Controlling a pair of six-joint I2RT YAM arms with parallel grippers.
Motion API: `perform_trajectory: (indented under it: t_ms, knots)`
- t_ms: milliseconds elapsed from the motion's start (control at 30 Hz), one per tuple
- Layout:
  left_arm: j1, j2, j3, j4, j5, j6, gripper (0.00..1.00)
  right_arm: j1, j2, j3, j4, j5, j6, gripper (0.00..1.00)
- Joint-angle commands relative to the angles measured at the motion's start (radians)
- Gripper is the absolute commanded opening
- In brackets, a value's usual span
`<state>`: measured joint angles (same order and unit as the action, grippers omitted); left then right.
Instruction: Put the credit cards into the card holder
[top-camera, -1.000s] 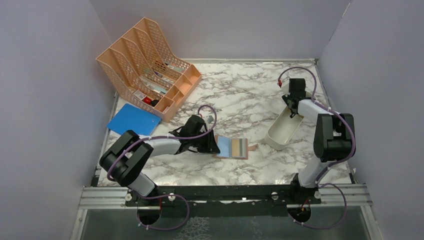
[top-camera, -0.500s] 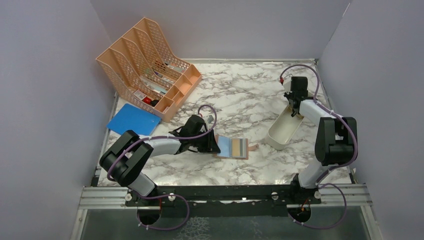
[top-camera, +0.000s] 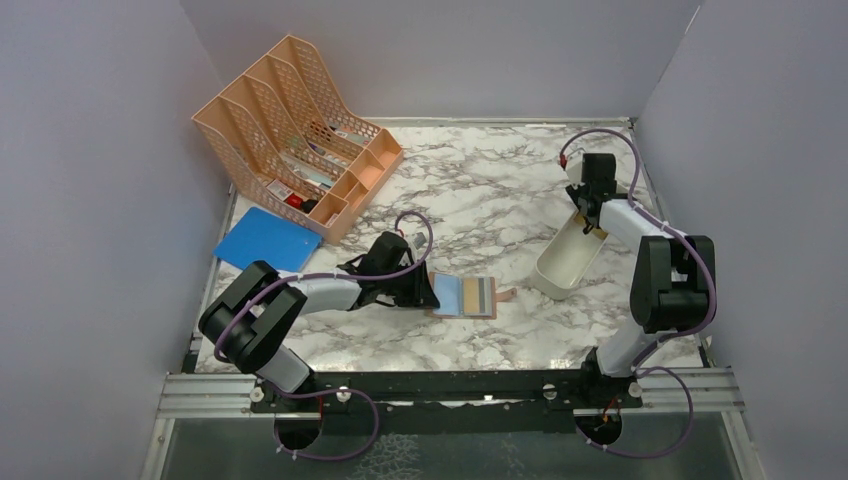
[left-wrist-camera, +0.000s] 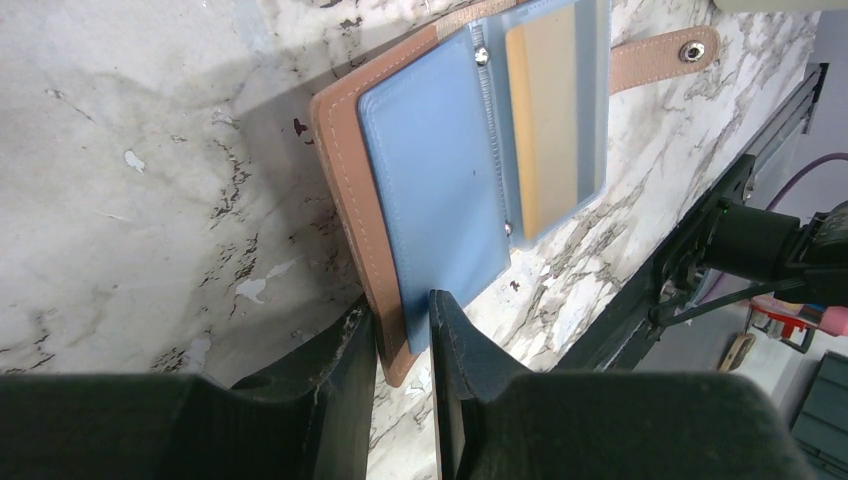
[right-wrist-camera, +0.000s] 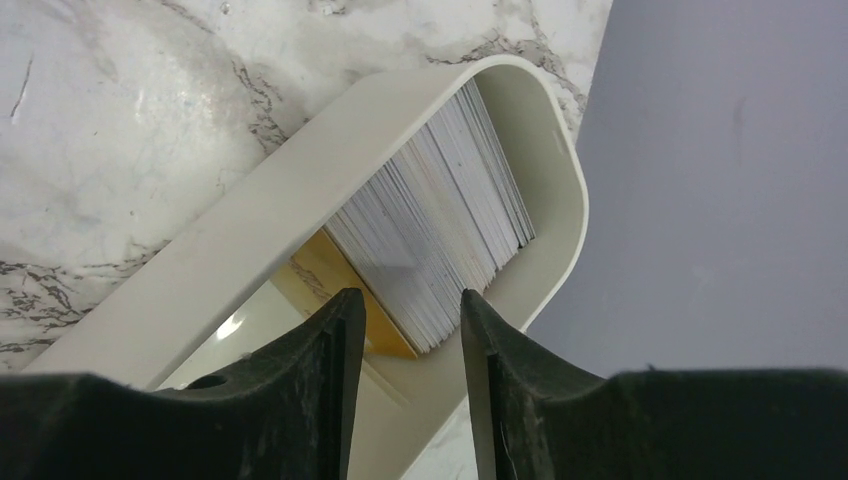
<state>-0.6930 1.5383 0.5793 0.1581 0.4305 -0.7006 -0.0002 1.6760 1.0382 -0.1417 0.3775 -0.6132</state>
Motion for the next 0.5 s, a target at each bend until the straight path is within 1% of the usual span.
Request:
perform_trajectory:
  t_ms: [0,133,367,467]
  knots:
    - [0.004,-0.015,-0.003,0.021,0.025,-0.001,0.28,-0.005,0.015,0.004,-0.067,-0.037,0.020,0.46]
    - [0.003,-0.012,0.004,0.013,0.024,0.005,0.28,-0.006,0.036,0.003,-0.064,-0.042,0.017,0.47]
    - [0.004,-0.005,0.004,0.012,0.022,0.009,0.28,-0.013,0.067,0.009,-0.038,0.007,-0.005,0.47]
    - [0.004,0.007,0.009,0.012,0.025,0.010,0.28,-0.020,0.084,0.010,-0.014,0.052,-0.025,0.47]
